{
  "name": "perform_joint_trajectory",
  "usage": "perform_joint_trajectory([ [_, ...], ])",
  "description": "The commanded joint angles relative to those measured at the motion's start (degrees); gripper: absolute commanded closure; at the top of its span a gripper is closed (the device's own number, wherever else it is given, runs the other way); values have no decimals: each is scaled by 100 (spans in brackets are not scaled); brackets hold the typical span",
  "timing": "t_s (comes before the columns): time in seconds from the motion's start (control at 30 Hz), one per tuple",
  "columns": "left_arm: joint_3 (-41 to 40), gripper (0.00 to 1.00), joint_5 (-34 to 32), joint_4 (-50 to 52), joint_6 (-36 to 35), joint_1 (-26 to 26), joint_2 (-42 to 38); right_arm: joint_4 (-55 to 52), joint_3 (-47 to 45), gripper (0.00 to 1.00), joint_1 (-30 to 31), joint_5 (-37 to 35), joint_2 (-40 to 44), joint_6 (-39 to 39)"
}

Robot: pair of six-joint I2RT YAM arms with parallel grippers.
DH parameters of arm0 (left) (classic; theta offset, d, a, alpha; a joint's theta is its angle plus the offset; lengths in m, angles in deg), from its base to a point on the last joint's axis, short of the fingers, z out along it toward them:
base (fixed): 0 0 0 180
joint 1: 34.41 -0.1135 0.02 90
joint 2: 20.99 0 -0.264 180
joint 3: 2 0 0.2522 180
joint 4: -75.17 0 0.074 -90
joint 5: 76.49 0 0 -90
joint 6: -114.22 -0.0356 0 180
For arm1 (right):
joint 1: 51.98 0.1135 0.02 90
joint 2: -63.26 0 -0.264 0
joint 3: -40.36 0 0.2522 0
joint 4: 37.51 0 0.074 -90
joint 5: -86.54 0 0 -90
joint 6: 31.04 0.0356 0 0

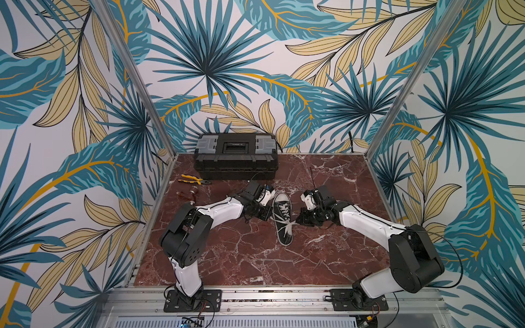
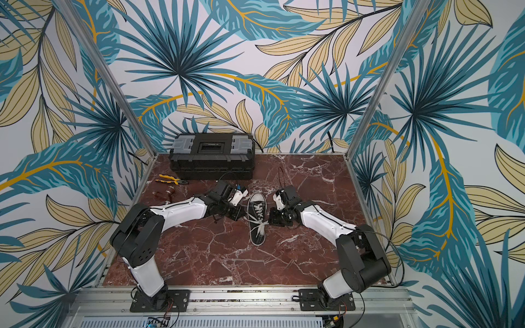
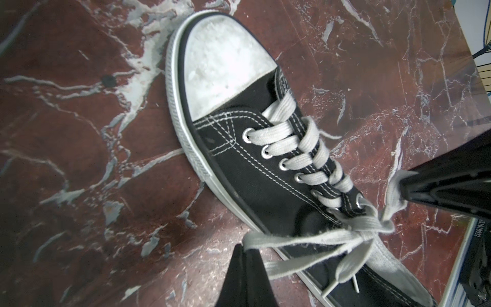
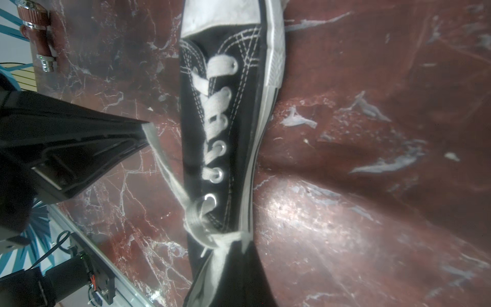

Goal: Tie the shoes
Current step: Tie the shoelace on the shoe.

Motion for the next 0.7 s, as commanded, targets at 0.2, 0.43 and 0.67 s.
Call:
perform_joint_trajectory([
  [0.2,-196,100,-284,299,-3,-2,-112,-408,213,100,79,-695,38,-197],
  [0.43,-175,100,-622,393,26,-6,-101,-679,368,100,155,-1235,38,-364],
  [0.67,-173,100,-592,422,25,-6,-52,-700,428,100,200,-1442,-90,-429],
])
